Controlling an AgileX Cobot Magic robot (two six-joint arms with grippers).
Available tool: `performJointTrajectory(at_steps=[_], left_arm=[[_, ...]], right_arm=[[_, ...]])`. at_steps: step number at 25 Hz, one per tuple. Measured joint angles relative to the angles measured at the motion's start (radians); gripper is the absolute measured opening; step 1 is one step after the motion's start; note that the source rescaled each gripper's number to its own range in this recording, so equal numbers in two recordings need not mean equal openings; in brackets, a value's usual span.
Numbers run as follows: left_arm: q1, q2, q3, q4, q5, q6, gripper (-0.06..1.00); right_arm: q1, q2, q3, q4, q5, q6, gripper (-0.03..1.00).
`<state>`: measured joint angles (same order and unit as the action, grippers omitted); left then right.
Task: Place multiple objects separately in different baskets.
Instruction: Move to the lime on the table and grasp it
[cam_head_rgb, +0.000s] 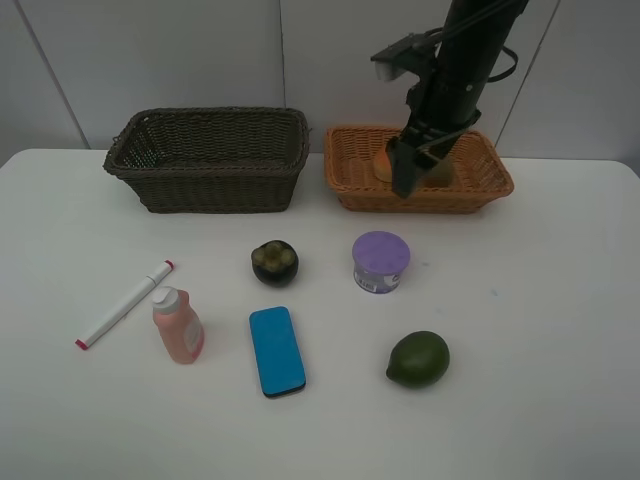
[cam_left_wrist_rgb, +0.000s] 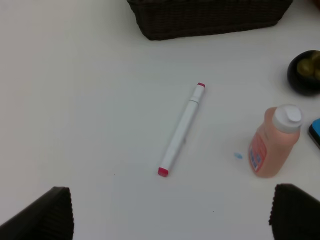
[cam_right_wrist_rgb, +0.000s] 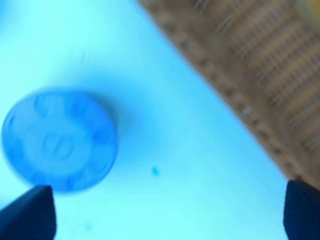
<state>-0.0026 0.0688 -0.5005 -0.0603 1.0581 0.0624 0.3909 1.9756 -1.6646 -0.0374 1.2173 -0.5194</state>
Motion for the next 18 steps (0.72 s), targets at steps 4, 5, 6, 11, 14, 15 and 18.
performJointTrajectory(at_steps=[4,5,6,11,14,15,18], left_arm=[[0.0,0.0,0.0,0.0,0.0,0.0,1.0],[0.0,0.0,0.0,0.0,0.0,0.0,1.0],[0.0,0.0,0.0,0.0,0.0,0.0,1.0],[0.0,0.0,0.0,0.0,0.0,0.0,1.0],[0.0,0.0,0.0,0.0,0.0,0.0,1.0],[0.0,0.0,0.0,0.0,0.0,0.0,1.0],[0.0,0.0,0.0,0.0,0.0,0.0,1.0]], right_arm=[[0.024,-0.074,0.124,0.009,0.0,-0.08,0.99],[0.032,-0.096,0.155,0.015,0.0,-0.101,0.99],[0.039,-0.118,0.187,0.018,0.0,-0.117,0.99],[0.085,-0.233,0.353,0.019,-0.009,-0.233,0.99],[0.116,-0.299,0.452,0.018,-0.055,-0.305,0.99],[0.126,-0.313,0.483,0.018,-0.073,-0.324,0.99],[0.151,-0.352,0.56,0.008,-0.118,-0.355,0.99]])
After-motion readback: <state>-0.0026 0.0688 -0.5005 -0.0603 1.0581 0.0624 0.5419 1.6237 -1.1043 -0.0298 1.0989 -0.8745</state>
